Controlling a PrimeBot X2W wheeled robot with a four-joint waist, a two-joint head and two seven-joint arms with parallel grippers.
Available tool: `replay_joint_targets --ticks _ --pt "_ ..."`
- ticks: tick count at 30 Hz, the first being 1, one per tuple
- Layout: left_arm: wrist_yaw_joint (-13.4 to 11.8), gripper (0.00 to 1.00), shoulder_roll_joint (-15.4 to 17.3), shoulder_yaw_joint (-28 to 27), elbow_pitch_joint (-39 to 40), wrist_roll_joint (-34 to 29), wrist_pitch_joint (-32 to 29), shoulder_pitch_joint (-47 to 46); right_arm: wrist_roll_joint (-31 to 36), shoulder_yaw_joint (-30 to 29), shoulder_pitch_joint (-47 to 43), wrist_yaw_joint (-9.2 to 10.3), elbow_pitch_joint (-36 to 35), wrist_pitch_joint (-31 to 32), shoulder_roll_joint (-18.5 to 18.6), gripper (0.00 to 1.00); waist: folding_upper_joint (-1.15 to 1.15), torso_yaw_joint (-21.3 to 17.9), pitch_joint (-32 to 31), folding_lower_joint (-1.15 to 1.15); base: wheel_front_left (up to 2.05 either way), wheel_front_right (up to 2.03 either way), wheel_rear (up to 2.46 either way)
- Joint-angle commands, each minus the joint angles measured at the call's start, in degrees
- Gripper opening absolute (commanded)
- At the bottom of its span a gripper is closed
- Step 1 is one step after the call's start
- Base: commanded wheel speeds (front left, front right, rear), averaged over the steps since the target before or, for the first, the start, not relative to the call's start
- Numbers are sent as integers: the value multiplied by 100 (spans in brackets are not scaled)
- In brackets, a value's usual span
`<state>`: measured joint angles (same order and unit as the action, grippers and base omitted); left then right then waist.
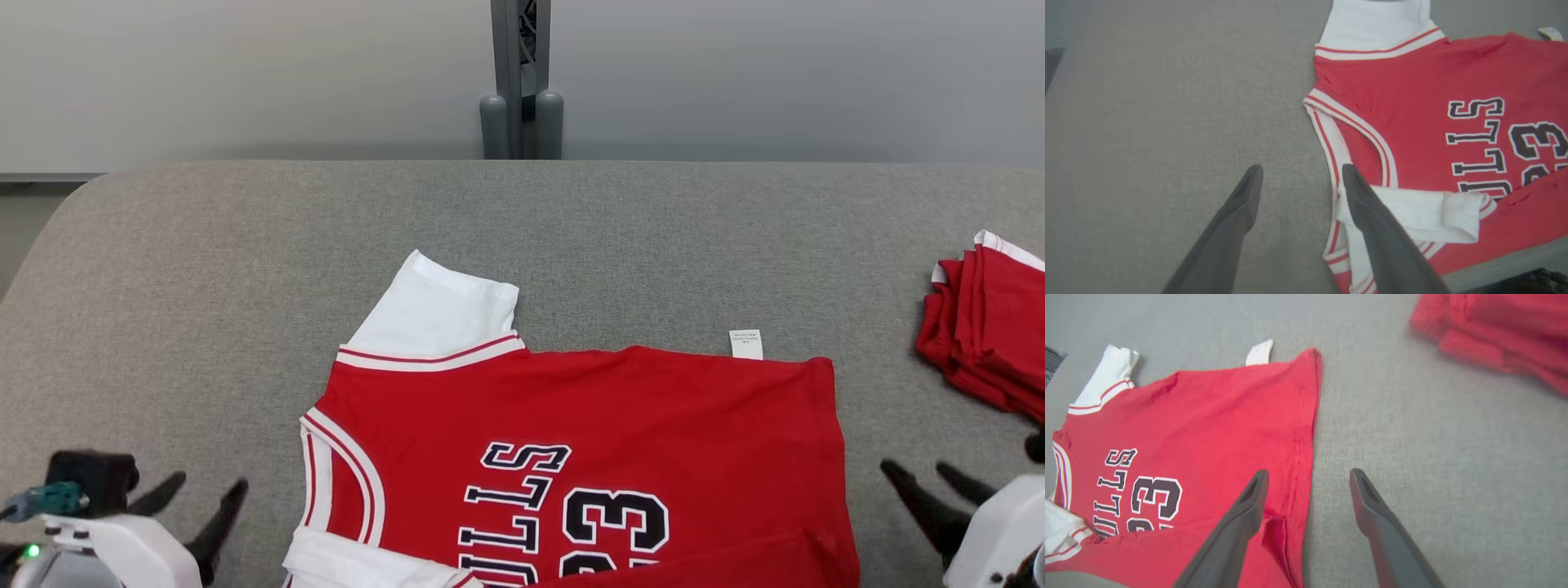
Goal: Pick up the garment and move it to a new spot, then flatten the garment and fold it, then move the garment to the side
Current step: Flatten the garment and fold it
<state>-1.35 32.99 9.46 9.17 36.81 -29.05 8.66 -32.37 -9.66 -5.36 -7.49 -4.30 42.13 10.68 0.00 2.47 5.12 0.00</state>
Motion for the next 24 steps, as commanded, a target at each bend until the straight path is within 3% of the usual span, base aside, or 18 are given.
replay_joint_targets --ticks 1,4,8,13,17,24 --pt "-112 100 -137 -113 -63 -129 351 -241 181 52 177 1 -63 -486 111 100 0 2 23 0 0 0 0" --pt "-315 100 -510 -245 -195 -357 1164 -627 592 211 482 1 -59 -1725 235 100 0 -6 63 0 0 0 0" --pt "-376 100 -885 -170 -564 -782 2281 -1033 1296 449 761 1 149 -3411 283 100 0 -29 90 0 0 0 0" --pt "-611 100 -1382 -19 -1506 -1367 3830 -1346 2210 521 954 1 804 -4966 -189 100 0 -102 97 0 0 0 0" --pt "-563 100 -1779 54 -2091 -1500 4353 -1490 2634 602 1002 1 1338 -5500 -519 100 0 -154 111 0 0 0 0" --pt "-321 100 -2262 -161 -2224 -1944 4429 -1490 2737 741 1149 1 1914 -5706 -707 100 0 -239 210 0 0 0 0"
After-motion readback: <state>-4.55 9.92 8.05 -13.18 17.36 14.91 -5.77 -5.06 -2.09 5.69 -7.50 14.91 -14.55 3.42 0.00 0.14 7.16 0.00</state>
